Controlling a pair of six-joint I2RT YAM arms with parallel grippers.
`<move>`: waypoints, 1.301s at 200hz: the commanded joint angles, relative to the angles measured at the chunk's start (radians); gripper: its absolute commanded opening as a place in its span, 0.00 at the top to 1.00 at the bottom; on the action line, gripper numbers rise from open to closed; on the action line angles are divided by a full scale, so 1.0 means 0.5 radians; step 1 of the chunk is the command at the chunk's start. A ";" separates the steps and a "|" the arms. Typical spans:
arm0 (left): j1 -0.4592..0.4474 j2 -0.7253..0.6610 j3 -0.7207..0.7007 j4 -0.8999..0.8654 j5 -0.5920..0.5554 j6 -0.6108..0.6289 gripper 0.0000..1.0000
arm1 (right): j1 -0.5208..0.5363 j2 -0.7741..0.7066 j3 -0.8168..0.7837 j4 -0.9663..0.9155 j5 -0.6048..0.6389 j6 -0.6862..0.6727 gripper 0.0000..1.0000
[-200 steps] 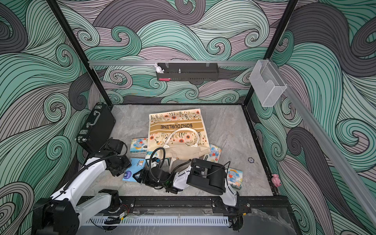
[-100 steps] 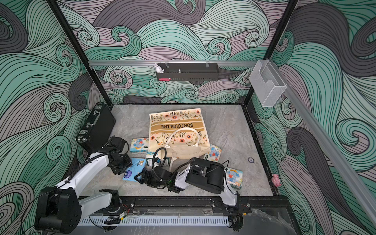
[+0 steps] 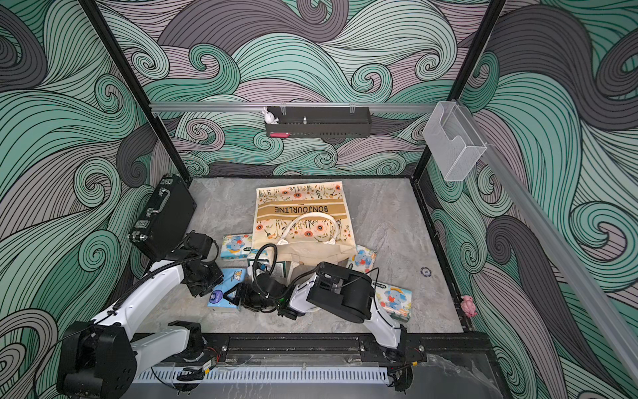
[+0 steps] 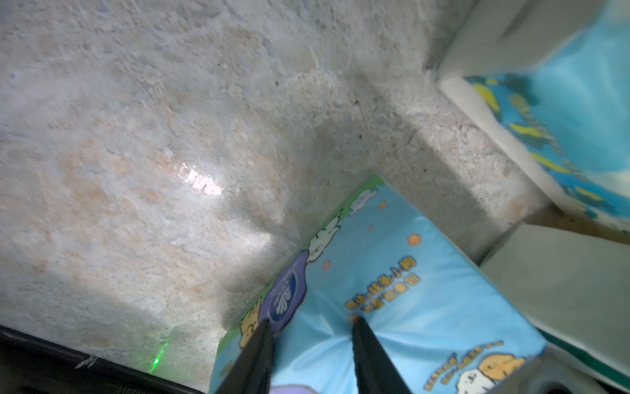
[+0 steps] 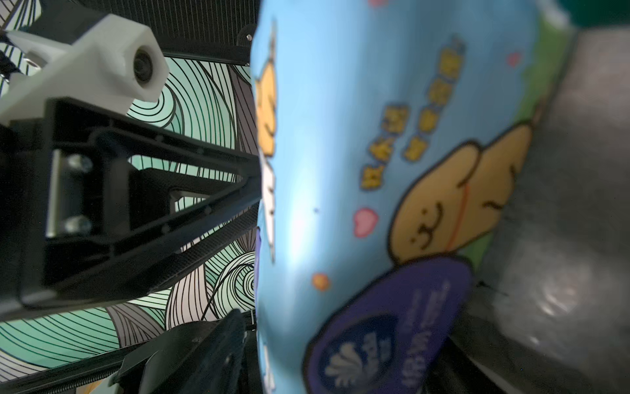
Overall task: Put tissues into the canvas bag
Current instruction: Pick up the pack of facial tissues from the center of the board.
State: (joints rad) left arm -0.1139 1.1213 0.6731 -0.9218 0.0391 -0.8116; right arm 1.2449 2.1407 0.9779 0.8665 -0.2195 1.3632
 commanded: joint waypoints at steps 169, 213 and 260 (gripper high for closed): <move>-0.011 -0.838 0.735 -0.107 -0.154 0.489 0.30 | 0.103 -0.567 -0.185 -0.545 -0.141 -0.927 0.56; -0.021 -0.797 0.853 0.228 0.593 0.864 0.31 | 0.246 -1.329 -0.328 -1.238 0.079 -1.437 0.54; -0.050 -0.756 0.713 0.680 1.303 0.613 0.15 | 0.222 -2.441 -0.671 -2.002 0.456 -1.749 0.51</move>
State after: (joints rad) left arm -0.1261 0.7441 1.0607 -0.7692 0.4034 -0.4458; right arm 1.3750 1.1248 0.6937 0.1555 -0.1432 0.6239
